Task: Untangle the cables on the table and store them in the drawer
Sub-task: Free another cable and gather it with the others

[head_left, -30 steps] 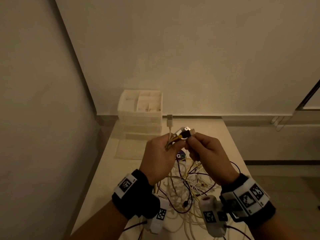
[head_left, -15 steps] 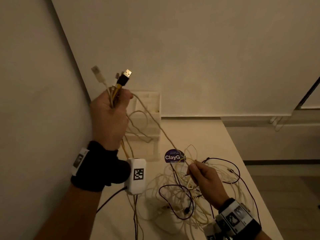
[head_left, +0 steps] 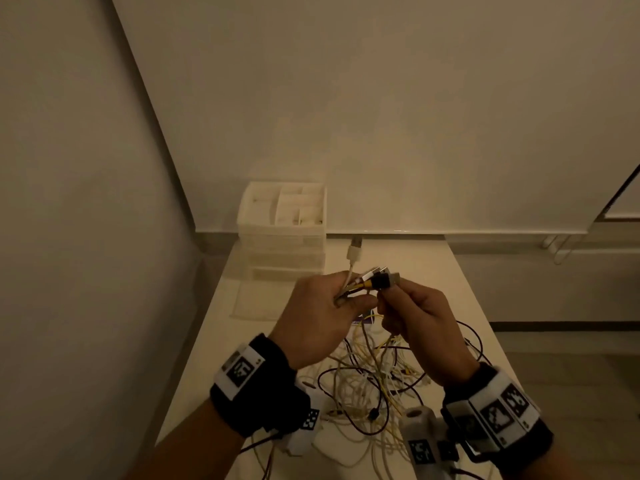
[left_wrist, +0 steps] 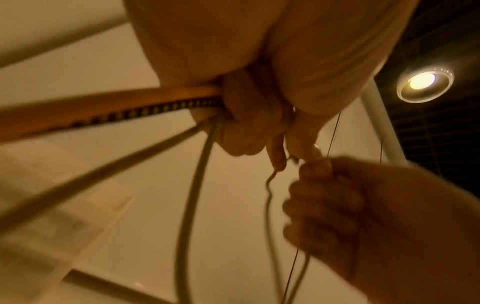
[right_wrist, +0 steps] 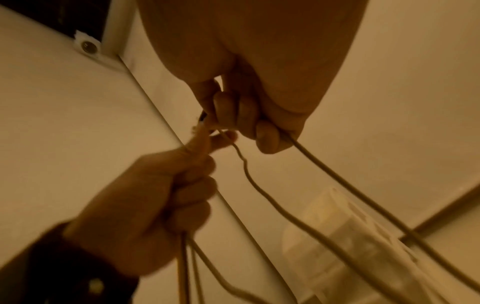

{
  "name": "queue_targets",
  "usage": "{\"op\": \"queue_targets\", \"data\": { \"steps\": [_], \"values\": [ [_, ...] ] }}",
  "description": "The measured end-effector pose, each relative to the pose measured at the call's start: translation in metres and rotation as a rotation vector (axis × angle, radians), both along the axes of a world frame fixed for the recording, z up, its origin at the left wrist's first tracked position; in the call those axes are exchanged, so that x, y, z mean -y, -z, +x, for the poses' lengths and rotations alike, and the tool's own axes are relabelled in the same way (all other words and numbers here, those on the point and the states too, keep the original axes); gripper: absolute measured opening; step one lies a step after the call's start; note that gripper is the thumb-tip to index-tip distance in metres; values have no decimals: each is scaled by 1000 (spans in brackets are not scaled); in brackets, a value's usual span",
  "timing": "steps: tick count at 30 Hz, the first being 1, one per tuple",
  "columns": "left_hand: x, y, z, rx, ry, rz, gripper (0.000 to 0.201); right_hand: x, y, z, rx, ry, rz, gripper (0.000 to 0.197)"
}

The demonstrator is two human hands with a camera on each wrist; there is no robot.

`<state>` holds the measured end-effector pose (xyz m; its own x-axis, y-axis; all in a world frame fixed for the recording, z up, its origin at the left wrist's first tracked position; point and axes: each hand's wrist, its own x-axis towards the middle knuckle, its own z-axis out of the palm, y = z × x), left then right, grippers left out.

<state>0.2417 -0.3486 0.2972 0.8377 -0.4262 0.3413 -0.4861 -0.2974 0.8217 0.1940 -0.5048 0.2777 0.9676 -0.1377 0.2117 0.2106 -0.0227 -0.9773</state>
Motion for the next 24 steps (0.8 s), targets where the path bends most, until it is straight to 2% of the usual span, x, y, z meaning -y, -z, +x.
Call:
{"op": "queue_targets", "data": {
  "steps": [3,8,11,15,19,24],
  "values": [
    [5,6,0,76,-100,-69,19,1,-6,2,7,-53,-5,38],
    [-5,-8,9,196,-197,-125,16,8,24,-6,-15,-113,-52,36],
    [-17,-21,12,213,-287,-168,19,13,49,-10,-38,-78,-49,37],
    [-33,-39,21,185,-400,-369,27,19,83,-15,-99,26,-139,37],
    [-37,-37,16,229,-379,-273,29,21,98,-11,-168,87,-82,37],
    [-45,-18,17,123,-332,-307,30,20,86,-28,-156,60,-106,24]
  ]
}}
